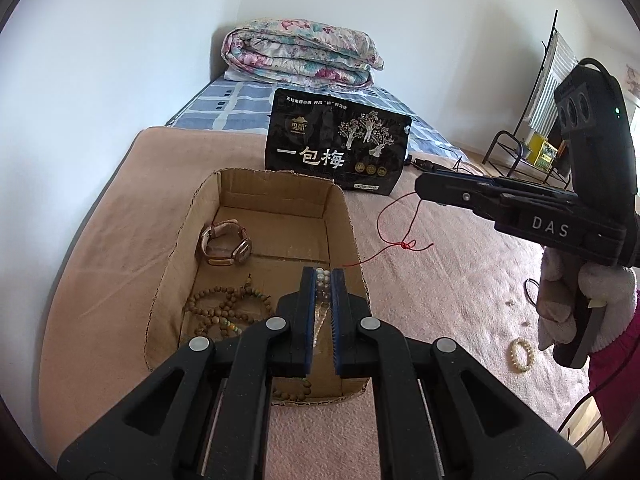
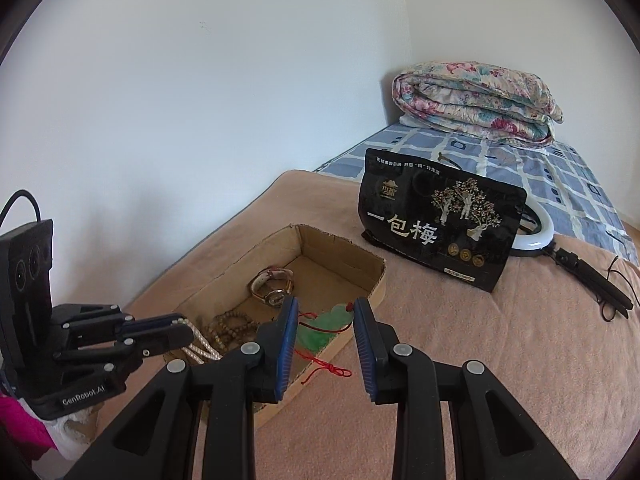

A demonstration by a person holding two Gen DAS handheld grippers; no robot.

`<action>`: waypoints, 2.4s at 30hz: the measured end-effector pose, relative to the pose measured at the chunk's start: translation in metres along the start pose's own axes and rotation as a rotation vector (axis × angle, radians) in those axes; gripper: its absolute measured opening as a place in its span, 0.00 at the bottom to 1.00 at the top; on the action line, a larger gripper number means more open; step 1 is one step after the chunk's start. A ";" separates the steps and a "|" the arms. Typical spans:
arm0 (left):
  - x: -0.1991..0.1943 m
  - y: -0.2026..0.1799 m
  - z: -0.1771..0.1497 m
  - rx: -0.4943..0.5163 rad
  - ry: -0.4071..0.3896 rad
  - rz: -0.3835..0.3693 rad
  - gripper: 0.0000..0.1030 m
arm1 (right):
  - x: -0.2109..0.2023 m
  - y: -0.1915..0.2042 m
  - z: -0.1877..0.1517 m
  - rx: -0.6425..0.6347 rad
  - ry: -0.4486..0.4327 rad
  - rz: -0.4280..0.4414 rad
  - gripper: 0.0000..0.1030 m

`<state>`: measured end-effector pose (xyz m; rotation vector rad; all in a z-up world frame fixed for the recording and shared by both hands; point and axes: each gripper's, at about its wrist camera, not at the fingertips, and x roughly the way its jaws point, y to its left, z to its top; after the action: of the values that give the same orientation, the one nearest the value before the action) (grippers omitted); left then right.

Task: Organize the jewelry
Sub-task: 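Open the right gripper over the box to drop the pendant while the left gripper releases the pearls, then move both grippers from the box toward the loose jewelry on the bed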

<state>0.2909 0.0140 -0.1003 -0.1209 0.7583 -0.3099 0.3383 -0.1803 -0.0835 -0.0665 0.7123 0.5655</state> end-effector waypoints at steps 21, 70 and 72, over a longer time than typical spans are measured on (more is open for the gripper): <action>0.021 -0.002 -0.011 0.023 0.066 -0.015 0.05 | 0.063 0.002 0.009 0.067 0.026 0.000 0.50; -0.055 -0.078 -0.018 0.162 -0.040 -0.001 0.52 | -0.082 -0.042 -0.038 0.184 -0.082 -0.168 1.00; -0.055 -0.083 -0.019 0.169 -0.037 -0.008 0.52 | -0.091 -0.049 -0.045 0.192 -0.083 -0.185 1.00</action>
<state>0.2211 -0.0475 -0.0596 0.0297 0.6917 -0.3772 0.2802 -0.2760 -0.0663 0.0686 0.6688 0.3193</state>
